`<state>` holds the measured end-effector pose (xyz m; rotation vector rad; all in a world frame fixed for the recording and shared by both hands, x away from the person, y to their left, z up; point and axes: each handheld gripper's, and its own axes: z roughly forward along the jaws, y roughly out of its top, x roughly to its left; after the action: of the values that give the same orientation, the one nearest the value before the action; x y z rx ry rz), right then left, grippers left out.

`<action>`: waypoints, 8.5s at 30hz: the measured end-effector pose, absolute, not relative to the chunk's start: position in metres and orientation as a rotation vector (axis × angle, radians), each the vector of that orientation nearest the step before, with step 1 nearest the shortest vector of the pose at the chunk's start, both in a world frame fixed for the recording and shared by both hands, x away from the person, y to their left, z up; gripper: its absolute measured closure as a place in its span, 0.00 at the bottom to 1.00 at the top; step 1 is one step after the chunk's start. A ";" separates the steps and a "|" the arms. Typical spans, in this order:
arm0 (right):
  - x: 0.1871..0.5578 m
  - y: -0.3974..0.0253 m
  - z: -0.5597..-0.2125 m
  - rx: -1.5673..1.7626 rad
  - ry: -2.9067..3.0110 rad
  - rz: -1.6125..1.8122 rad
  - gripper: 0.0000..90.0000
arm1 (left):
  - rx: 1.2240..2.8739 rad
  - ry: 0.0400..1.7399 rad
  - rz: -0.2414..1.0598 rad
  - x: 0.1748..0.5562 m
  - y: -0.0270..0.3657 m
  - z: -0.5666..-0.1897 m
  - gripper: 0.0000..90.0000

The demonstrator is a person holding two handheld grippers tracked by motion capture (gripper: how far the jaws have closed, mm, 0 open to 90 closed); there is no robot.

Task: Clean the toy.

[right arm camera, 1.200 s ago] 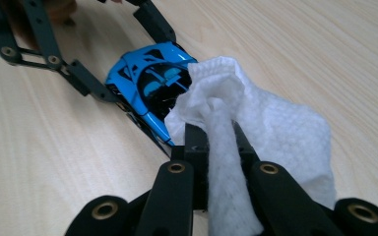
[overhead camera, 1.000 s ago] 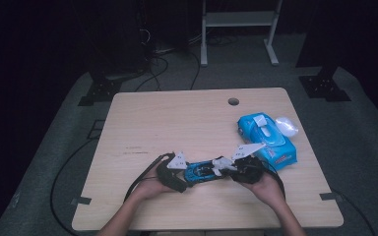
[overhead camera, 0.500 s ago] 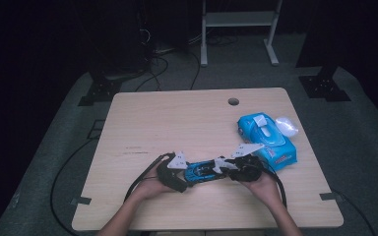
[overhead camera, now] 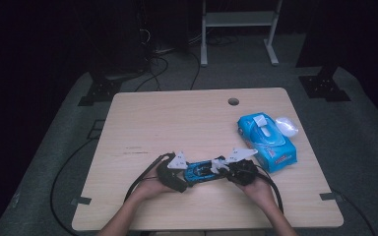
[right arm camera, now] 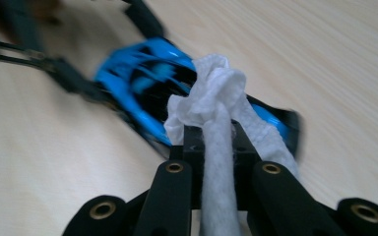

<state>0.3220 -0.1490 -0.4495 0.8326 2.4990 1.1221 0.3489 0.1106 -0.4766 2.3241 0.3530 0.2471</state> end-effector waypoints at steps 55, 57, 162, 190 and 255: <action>0.343 -0.178 -0.431 0.948 2.422 1.068 0.92 | 2.311 0.356 0.245 0.350 0.110 -0.478 0.28; 0.335 -0.182 -0.429 0.937 2.428 1.082 0.92 | 2.310 0.357 0.248 0.349 0.110 -0.478 0.28; 0.339 -0.090 -0.425 0.699 2.709 1.031 0.62 | 2.304 0.352 0.247 0.350 0.109 -0.479 0.28; 0.365 -0.078 -0.449 0.886 2.609 1.133 0.89 | 2.299 0.360 0.237 0.350 0.110 -0.479 0.28; 0.339 -0.171 -0.437 0.931 2.659 1.041 0.90 | 2.325 0.381 0.241 0.351 0.109 -0.474 0.23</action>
<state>0.3386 -0.1714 -0.4367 0.9312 2.6592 1.0408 0.3515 0.1088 -0.4745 2.3252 0.3814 0.2407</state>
